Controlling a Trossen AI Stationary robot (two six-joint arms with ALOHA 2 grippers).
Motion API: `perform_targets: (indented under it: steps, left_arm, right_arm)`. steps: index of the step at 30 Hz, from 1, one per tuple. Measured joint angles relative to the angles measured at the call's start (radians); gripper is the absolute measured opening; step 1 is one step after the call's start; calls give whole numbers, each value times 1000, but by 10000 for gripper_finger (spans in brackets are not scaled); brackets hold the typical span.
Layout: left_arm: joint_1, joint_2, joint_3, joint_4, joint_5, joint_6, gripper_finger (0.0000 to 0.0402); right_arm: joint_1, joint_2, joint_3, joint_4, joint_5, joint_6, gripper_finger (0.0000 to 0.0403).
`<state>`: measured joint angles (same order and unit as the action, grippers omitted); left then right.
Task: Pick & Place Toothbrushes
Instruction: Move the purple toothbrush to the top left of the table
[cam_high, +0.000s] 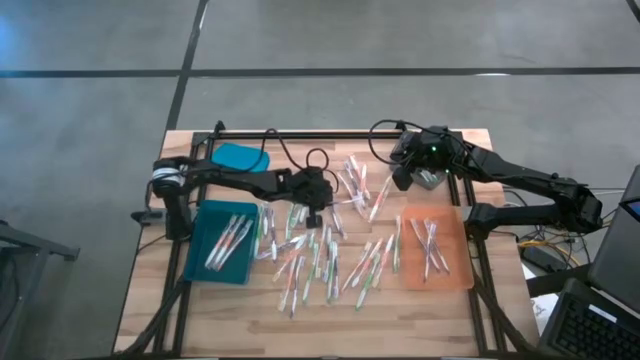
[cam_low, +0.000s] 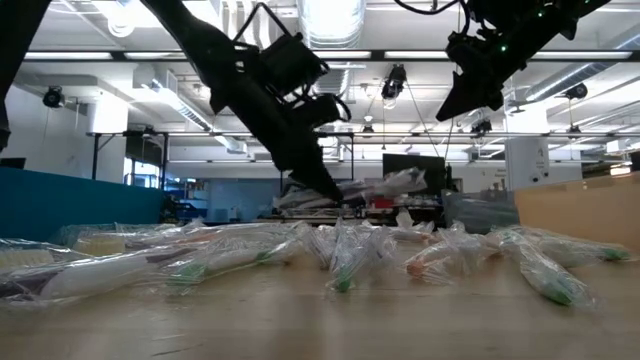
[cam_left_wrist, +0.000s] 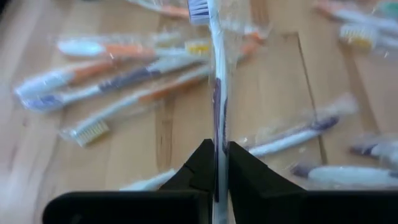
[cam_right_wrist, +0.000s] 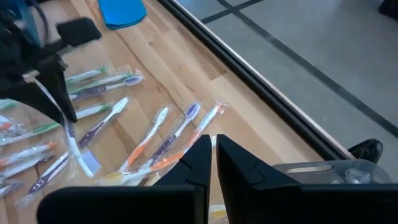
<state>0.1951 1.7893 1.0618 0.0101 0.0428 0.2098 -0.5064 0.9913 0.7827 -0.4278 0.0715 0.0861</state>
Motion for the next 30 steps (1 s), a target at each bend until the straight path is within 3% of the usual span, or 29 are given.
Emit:
perform_targets:
  steps: [7,20,30]
  left_arm:
    - [2,-40,0,51,-10,-52,41]
    - [17,-41,0,273,-16,-85,31]
    - [47,-41,-2,386,-14,-108,26]
  right_arm:
    - [0,0,-26,19,6,20,10]
    - [92,-6,-192,326,6,-13,9]
    - [124,-124,-365,519,18,18,9]
